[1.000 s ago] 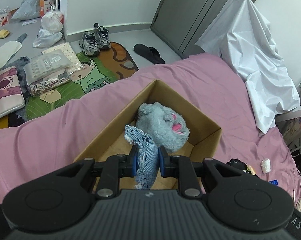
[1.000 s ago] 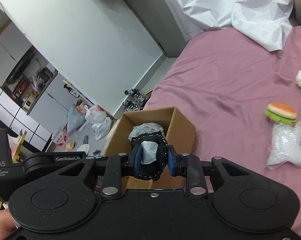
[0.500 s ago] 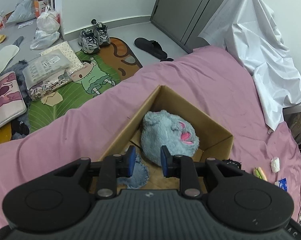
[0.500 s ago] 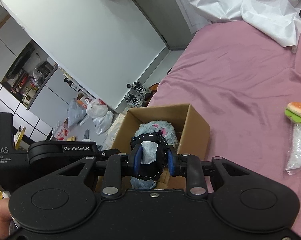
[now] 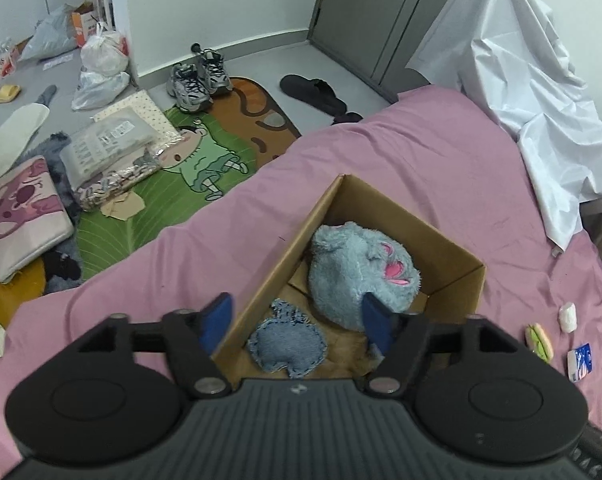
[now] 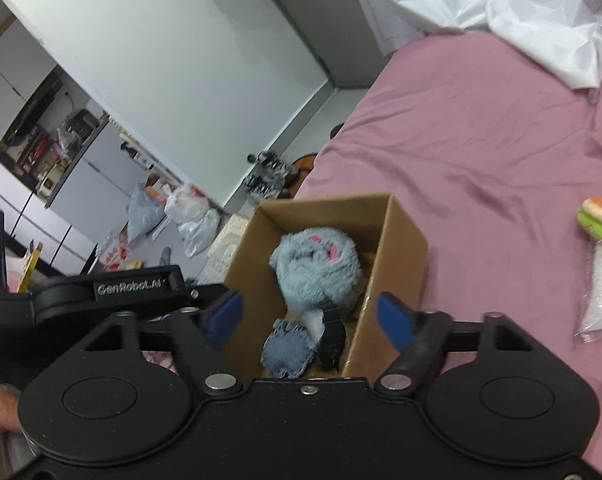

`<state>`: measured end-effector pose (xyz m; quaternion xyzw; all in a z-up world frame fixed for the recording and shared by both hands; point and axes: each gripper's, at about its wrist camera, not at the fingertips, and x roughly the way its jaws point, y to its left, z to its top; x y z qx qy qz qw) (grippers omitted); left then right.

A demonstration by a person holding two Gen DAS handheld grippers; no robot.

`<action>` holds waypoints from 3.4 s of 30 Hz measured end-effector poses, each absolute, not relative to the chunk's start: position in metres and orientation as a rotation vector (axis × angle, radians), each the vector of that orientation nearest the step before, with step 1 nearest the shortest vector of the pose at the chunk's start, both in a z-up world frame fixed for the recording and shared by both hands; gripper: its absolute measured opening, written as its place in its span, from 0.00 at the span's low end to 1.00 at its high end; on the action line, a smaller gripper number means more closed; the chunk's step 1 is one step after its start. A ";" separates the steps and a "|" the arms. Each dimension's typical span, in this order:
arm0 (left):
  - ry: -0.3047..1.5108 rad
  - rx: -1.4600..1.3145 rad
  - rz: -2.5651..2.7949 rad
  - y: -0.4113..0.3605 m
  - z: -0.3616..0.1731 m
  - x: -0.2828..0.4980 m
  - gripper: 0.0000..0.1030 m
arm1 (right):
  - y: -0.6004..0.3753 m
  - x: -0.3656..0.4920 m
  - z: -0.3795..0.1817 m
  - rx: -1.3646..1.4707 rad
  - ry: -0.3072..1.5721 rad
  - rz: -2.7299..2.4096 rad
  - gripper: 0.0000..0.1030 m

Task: Organize soft objects
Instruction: 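Lower both items into the box beside the plush and open both grippers, then move both tools away from the box toward the burger bag and tissue pack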

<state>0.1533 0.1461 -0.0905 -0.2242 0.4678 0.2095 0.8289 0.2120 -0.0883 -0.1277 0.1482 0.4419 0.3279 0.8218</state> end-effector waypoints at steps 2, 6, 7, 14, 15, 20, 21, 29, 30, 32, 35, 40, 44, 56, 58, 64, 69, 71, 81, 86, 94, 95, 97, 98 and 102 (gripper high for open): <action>0.989 -0.455 0.467 0.144 -0.087 0.151 0.81 | -0.092 0.212 -0.124 0.307 0.930 0.675 0.79; 0.999 -0.451 0.474 0.143 -0.082 0.146 0.86 | -0.098 0.212 -0.121 0.314 0.932 0.653 0.82; 1.001 -0.452 0.477 0.142 -0.082 0.144 0.88 | -0.099 0.210 -0.120 0.300 0.923 0.644 0.85; 0.981 -0.419 0.471 0.129 -0.070 0.130 0.98 | -0.105 0.202 -0.105 0.261 0.890 0.636 0.95; 0.972 -0.414 0.471 0.127 -0.068 0.128 1.00 | -0.107 0.201 -0.103 0.258 0.885 0.638 0.97; 0.942 -0.412 0.457 0.118 -0.058 0.125 1.00 | -0.114 0.199 -0.099 0.246 0.890 0.630 1.00; 0.936 -0.409 0.455 0.116 -0.056 0.125 1.00 | -0.115 0.198 -0.097 0.245 0.891 0.625 1.00; 0.879 -0.405 0.440 0.096 -0.043 0.122 1.00 | -0.131 0.194 -0.086 0.252 0.870 0.633 1.00; 0.872 -0.404 0.437 0.093 -0.041 0.122 1.00 | -0.134 0.194 -0.086 0.255 0.869 0.630 1.00; 0.862 -0.392 0.429 0.086 -0.037 0.123 1.00 | -0.139 0.193 -0.085 0.266 0.868 0.628 1.00; 0.858 -0.377 0.412 0.076 -0.033 0.124 1.00 | -0.149 0.191 -0.080 0.280 0.854 0.625 1.00; 0.855 -0.363 0.381 0.061 -0.029 0.124 1.00 | -0.166 0.191 -0.074 0.286 0.835 0.602 1.00; 0.859 -0.356 0.384 0.050 -0.030 0.125 1.00 | -0.182 0.195 -0.076 0.298 0.842 0.570 1.00; 0.885 -0.318 0.353 0.012 -0.033 0.138 1.00 | -0.222 0.204 -0.078 0.314 0.852 0.524 1.00; 0.884 -0.306 0.345 0.004 -0.033 0.141 1.00 | -0.227 0.206 -0.080 0.314 0.849 0.512 1.00; 0.908 -0.296 0.315 -0.017 -0.043 0.153 1.00 | -0.250 0.215 -0.083 0.321 0.835 0.452 1.00; 0.913 -0.246 0.356 -0.037 -0.052 0.161 1.00 | -0.276 0.224 -0.087 0.359 0.834 0.409 1.00; 0.918 -0.239 0.362 -0.042 -0.055 0.166 1.00 | -0.285 0.229 -0.088 0.370 0.834 0.384 1.00; 0.956 -0.246 0.328 -0.066 -0.073 0.187 1.00 | -0.322 0.250 -0.103 0.471 0.848 0.295 1.00; 0.974 -0.243 0.301 -0.081 -0.082 0.200 1.00 | -0.337 0.257 -0.112 0.527 0.868 0.265 1.00; 0.990 -0.264 0.262 -0.097 -0.098 0.215 0.99 | -0.355 0.271 -0.128 0.576 0.899 0.210 1.00; 0.994 -0.270 0.262 -0.098 -0.101 0.217 0.99 | -0.358 0.273 -0.132 0.588 0.912 0.198 1.00; 1.003 -0.276 0.261 -0.101 -0.105 0.221 0.99 | -0.363 0.276 -0.139 0.610 0.926 0.177 1.00; 1.008 -0.277 0.259 -0.103 -0.107 0.223 0.99 | -0.364 0.278 -0.140 0.618 0.930 0.171 1.00; 1.018 -0.287 0.245 -0.108 -0.116 0.231 0.97 | -0.367 0.283 -0.146 0.644 0.937 0.160 1.00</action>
